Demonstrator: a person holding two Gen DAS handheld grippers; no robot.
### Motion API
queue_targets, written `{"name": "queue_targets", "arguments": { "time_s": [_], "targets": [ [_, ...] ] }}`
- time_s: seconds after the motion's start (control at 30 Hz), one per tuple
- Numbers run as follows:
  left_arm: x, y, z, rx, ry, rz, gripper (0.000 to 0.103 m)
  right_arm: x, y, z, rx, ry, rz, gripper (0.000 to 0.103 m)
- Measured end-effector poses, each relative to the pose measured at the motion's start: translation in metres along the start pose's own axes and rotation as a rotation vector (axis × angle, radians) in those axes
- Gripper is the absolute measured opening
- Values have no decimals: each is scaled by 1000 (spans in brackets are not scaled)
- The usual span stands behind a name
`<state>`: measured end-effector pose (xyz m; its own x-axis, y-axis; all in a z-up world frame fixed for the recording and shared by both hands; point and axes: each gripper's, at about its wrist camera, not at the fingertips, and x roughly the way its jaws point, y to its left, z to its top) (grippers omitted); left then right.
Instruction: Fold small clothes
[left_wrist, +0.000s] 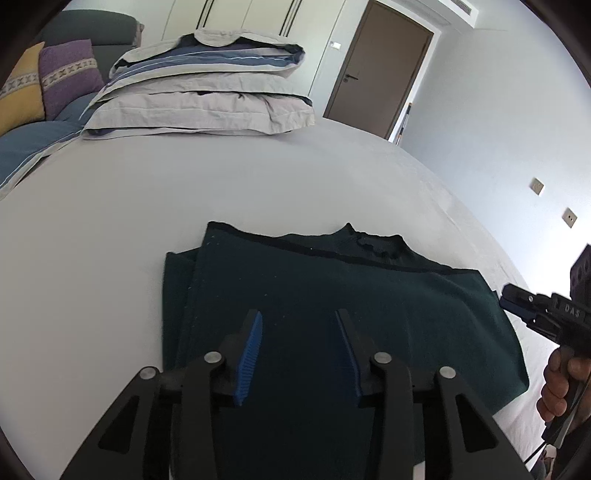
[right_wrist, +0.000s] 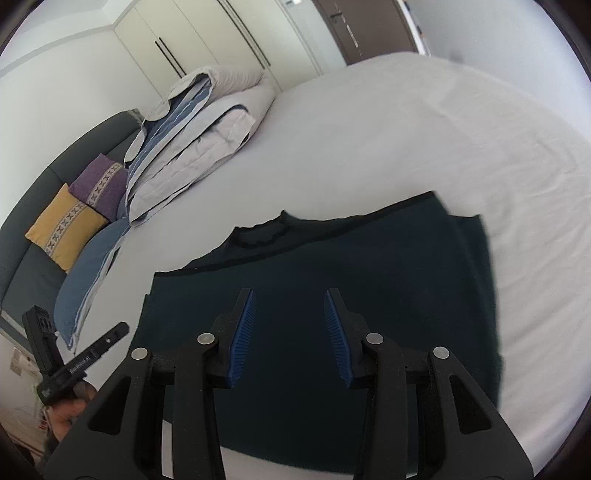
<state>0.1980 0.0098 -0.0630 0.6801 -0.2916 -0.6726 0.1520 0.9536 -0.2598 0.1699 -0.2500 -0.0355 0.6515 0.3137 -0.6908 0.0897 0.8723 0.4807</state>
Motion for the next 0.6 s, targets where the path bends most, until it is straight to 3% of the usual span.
{"name": "queue_targets", "arguments": {
  "time_s": [0.13,0.27,0.3,0.4,0.6],
  "targets": [
    [29,-1,9,26,33,19,45,62,-4,21,37,69,36,37],
    [57,16,14,22,73,73,45,103,-48,32,123,91,-33,35],
    [63,22,13,8,77,75,45,105,-65,34,164,70,-7,24],
    [69,37,10,-26,49,48,45,91,-111,35,314,3,47,6],
    [71,48,7,-66,18,-9,48,39,-165,19,424,-166,-3,2]
  ]
}}
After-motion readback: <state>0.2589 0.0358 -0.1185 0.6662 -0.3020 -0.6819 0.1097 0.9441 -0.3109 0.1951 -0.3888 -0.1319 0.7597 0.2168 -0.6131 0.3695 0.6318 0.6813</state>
